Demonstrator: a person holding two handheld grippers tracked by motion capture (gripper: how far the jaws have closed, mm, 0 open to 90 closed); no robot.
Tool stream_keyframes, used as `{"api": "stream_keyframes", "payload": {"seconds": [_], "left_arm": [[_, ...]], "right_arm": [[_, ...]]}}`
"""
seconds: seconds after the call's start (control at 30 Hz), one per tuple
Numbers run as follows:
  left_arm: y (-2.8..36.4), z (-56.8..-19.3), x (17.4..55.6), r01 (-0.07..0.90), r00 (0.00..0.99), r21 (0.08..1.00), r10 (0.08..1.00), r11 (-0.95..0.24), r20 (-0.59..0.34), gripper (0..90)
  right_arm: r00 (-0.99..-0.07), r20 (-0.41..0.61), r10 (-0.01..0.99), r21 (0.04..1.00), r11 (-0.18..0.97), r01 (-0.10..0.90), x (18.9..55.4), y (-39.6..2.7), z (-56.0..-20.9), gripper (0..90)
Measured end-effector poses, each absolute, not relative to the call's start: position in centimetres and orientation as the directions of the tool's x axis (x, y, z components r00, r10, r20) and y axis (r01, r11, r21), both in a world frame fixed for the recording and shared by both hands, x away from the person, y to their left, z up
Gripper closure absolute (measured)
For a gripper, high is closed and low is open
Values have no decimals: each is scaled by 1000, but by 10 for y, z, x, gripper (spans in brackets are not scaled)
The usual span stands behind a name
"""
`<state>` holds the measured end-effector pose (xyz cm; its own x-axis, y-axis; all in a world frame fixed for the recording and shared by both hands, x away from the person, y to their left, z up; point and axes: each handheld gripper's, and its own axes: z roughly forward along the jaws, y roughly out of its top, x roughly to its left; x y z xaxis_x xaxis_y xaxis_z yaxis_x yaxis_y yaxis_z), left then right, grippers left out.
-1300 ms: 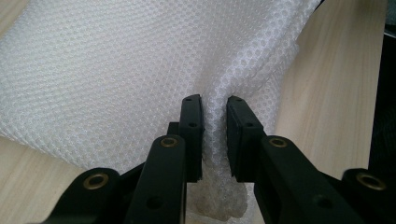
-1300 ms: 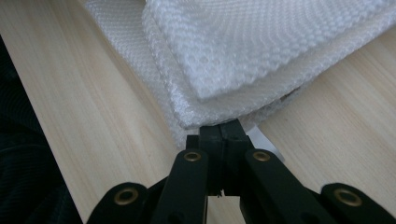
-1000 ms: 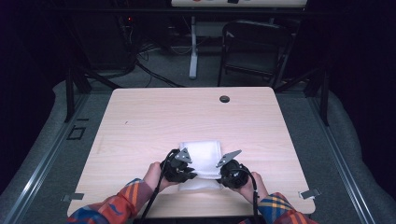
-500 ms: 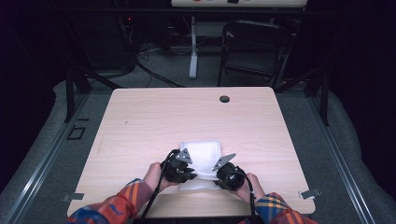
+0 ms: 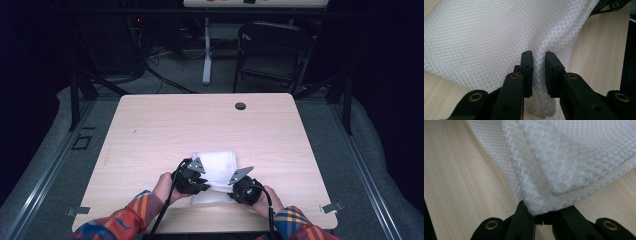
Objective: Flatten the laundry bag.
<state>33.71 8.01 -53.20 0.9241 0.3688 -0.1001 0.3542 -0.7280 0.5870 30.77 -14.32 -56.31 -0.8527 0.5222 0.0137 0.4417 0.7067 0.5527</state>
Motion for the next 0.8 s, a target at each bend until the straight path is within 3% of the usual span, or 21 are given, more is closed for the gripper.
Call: {"api": "stream_keyframes", "payload": {"seconds": [0.8], "left_arm": [[89, -514, 356, 398, 900, 612, 421, -684, -114, 791]], "right_arm": [[-854, 39, 519, 559, 697, 450, 309, -146, -564, 900]]}}
